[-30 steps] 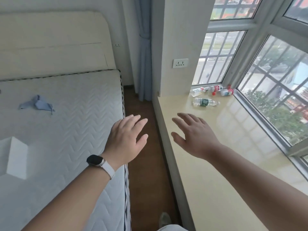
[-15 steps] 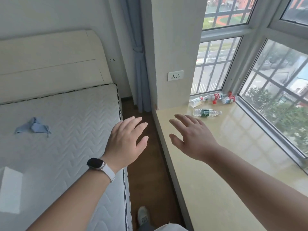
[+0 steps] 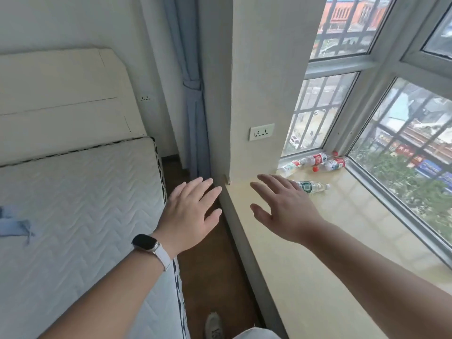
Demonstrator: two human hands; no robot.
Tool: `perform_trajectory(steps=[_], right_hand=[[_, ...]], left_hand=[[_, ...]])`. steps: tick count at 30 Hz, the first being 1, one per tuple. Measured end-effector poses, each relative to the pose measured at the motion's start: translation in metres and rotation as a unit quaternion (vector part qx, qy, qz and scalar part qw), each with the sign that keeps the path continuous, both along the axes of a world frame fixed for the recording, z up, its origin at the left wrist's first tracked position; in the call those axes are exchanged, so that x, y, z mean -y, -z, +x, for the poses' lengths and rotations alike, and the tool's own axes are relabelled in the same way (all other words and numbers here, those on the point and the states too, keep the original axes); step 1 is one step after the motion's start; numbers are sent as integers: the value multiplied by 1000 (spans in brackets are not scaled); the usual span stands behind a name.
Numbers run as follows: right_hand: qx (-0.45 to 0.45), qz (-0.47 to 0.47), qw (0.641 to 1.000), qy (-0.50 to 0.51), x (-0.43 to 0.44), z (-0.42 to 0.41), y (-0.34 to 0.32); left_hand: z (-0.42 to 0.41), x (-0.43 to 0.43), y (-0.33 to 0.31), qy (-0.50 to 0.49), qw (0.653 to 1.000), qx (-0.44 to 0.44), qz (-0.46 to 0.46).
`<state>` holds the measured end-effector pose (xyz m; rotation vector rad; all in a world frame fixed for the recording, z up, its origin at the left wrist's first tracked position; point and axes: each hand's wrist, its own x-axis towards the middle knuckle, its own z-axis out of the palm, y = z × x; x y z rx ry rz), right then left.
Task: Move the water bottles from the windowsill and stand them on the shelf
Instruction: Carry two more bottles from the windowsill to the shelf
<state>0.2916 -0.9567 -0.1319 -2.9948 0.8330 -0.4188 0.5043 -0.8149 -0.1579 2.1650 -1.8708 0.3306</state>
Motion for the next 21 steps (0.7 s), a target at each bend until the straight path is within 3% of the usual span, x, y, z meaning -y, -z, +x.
perform_trajectory(steps=[7, 21], right_hand=[[-32, -13, 998, 46, 28, 43, 7], [-30, 2, 992, 120, 95, 63, 24]], left_hand=[[68, 48, 10, 53, 998, 3, 13], [91, 152, 23, 117, 992, -42, 18]])
